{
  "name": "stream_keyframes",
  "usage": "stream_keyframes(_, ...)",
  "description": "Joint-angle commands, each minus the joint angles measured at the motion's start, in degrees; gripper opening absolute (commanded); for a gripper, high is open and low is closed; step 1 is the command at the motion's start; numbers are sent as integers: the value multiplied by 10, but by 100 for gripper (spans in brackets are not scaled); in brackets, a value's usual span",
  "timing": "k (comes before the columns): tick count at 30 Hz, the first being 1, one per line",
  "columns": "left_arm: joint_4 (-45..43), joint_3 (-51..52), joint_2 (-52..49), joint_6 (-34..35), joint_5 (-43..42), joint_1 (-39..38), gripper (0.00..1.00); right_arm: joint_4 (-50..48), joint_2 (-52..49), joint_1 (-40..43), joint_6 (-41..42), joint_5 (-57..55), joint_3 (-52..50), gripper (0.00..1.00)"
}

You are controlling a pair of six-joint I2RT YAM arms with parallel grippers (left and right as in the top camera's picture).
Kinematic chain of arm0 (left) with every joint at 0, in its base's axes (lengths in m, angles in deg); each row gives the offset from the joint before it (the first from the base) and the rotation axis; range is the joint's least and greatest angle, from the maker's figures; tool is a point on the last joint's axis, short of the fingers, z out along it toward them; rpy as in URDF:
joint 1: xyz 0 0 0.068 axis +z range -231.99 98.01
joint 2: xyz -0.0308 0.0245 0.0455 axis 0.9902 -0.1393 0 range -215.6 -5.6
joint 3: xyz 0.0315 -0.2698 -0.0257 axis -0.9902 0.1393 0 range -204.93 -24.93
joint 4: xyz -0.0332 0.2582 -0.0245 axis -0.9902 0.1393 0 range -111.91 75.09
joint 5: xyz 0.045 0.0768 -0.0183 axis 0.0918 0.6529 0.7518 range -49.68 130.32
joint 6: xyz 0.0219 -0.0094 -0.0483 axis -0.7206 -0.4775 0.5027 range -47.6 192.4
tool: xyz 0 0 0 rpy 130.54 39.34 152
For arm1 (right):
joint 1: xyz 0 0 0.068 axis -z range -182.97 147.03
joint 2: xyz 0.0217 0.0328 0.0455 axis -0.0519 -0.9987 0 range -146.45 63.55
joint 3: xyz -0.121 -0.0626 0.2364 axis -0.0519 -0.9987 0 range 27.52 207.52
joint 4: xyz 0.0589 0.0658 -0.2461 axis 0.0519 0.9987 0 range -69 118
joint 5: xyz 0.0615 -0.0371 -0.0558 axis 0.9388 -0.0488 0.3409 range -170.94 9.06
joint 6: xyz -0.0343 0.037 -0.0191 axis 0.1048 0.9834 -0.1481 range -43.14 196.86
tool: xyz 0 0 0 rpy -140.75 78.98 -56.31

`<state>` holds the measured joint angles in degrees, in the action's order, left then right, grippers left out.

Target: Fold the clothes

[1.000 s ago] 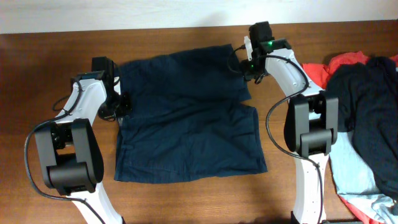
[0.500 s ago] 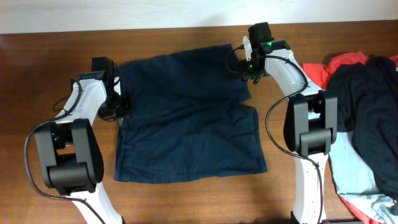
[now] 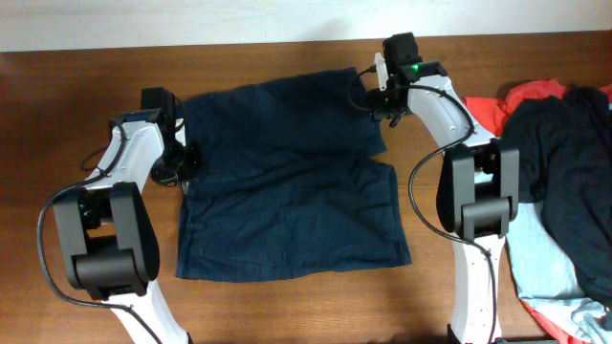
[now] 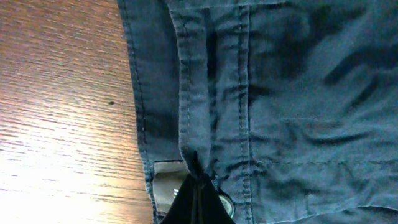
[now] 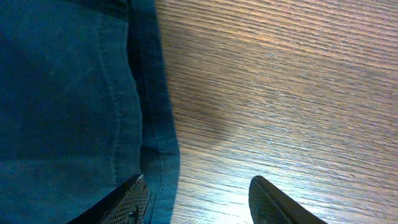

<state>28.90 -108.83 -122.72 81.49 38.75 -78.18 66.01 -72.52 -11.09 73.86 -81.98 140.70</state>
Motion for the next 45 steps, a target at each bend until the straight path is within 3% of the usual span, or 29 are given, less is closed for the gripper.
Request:
stream_keyframes(1, 3, 5, -1, 5, 6, 0, 1, 3, -14, 7, 6, -11, 2, 58)
stream_keyframes(40, -5, 5, -1, 5, 14, 0, 0, 4, -79, 11, 1, 17, -1, 57)
stream_keyframes(45, -4, 5, -1, 5, 65, 2, 1, 8, -105, 11, 1, 3, -1, 54)
